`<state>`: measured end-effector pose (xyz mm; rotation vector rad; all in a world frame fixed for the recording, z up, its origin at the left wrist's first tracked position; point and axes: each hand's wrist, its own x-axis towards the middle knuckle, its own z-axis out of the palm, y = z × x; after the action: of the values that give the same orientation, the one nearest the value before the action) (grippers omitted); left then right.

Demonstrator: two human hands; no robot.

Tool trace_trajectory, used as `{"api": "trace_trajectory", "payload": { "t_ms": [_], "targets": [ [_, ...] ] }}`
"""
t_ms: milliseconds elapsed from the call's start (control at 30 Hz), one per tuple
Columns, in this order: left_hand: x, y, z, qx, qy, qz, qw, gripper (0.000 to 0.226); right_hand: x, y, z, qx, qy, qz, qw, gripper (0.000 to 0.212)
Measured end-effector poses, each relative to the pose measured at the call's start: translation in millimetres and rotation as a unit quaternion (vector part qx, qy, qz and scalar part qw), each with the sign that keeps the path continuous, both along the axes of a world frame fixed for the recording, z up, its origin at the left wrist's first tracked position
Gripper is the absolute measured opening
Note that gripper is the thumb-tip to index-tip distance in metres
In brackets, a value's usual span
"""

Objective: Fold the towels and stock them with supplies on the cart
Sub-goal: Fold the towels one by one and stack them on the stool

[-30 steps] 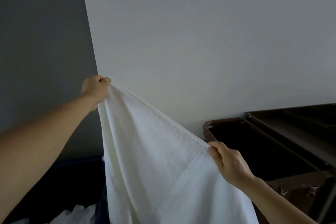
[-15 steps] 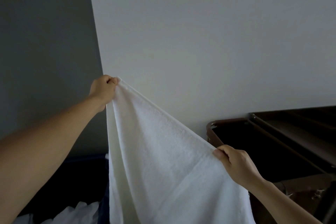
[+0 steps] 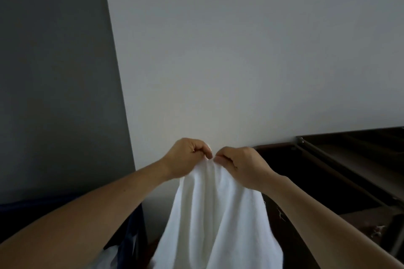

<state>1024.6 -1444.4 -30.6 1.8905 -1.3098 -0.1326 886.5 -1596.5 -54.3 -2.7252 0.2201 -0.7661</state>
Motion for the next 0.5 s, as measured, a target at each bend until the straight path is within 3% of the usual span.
{"api": "trace_trajectory", "payload": {
  "t_ms": [133,267,367,500],
  "targets": [
    [0.5,12.1,2.2,0.071,0.044,-0.058,0.995,0.027,2.0,0.5,4.6,0.064,-0.023,0.003,0.998,0.022],
    [1.9,12.4,2.8,0.130,-0.059,-0.067,0.988,0.007,7.0,4.4,5.2,0.113,-0.030,0.018,0.993,0.013],
    [13.8,11.6,8.6,0.090,-0.111,-0.023,0.989,0.024,4.0,-1.4,2.0,0.172,-0.042,0.012,0.984,0.012],
    [42.4,16.4,31.1,0.014,-0.117,0.070,0.991,0.023,-8.6,-18.4,-15.8,0.166,-0.021,-0.004,0.986,0.005]
  ]
}}
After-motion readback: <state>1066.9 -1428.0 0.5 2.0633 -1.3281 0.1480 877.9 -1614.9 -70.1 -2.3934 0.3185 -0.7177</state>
